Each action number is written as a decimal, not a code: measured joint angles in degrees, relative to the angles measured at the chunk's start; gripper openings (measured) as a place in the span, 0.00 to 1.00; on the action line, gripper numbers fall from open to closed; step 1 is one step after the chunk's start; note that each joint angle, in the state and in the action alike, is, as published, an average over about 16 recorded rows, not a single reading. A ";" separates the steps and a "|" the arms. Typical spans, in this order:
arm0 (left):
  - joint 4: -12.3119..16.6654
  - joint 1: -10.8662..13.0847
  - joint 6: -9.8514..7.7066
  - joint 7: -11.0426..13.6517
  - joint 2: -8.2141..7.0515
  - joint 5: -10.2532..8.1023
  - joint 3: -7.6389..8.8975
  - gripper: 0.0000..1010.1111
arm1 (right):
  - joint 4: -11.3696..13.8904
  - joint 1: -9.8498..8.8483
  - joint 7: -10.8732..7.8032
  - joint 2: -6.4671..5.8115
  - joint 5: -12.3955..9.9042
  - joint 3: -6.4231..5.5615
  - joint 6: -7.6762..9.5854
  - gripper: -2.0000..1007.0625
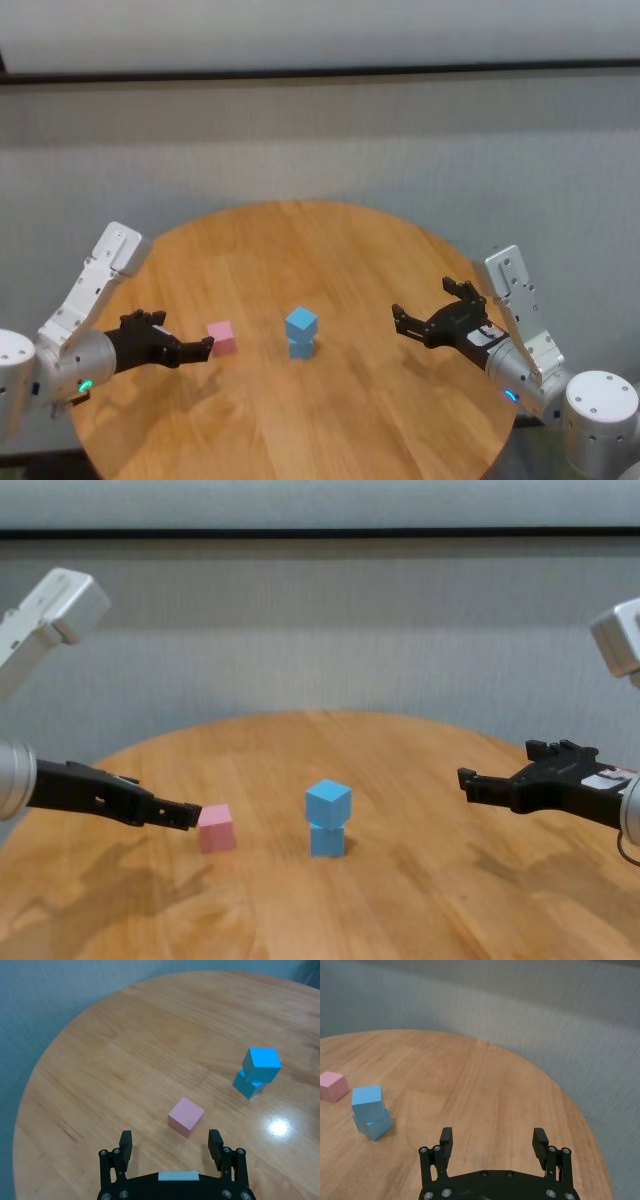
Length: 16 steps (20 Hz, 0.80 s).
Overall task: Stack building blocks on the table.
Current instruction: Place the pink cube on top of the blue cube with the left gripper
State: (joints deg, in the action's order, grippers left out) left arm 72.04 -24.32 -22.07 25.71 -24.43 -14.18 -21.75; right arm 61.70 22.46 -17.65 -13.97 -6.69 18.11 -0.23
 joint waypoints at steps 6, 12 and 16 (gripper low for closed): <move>-2.44 -1.21 -0.22 0.58 1.07 -0.38 -0.94 0.99 | -0.03 0.03 0.00 0.02 -0.02 0.03 -0.02 1.00; -4.01 -2.30 -0.29 1.16 1.91 -0.54 -2.10 0.99 | -0.06 0.06 0.00 0.04 -0.02 0.04 -0.03 1.00; -4.96 -3.03 -0.32 1.44 2.48 -0.51 -2.92 0.99 | -0.06 0.07 0.00 0.04 -0.02 0.04 -0.03 1.00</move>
State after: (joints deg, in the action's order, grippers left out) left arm 67.09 -27.35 -22.39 27.15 -21.95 -14.70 -24.67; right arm 61.64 22.53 -17.65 -13.93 -6.71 18.15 -0.26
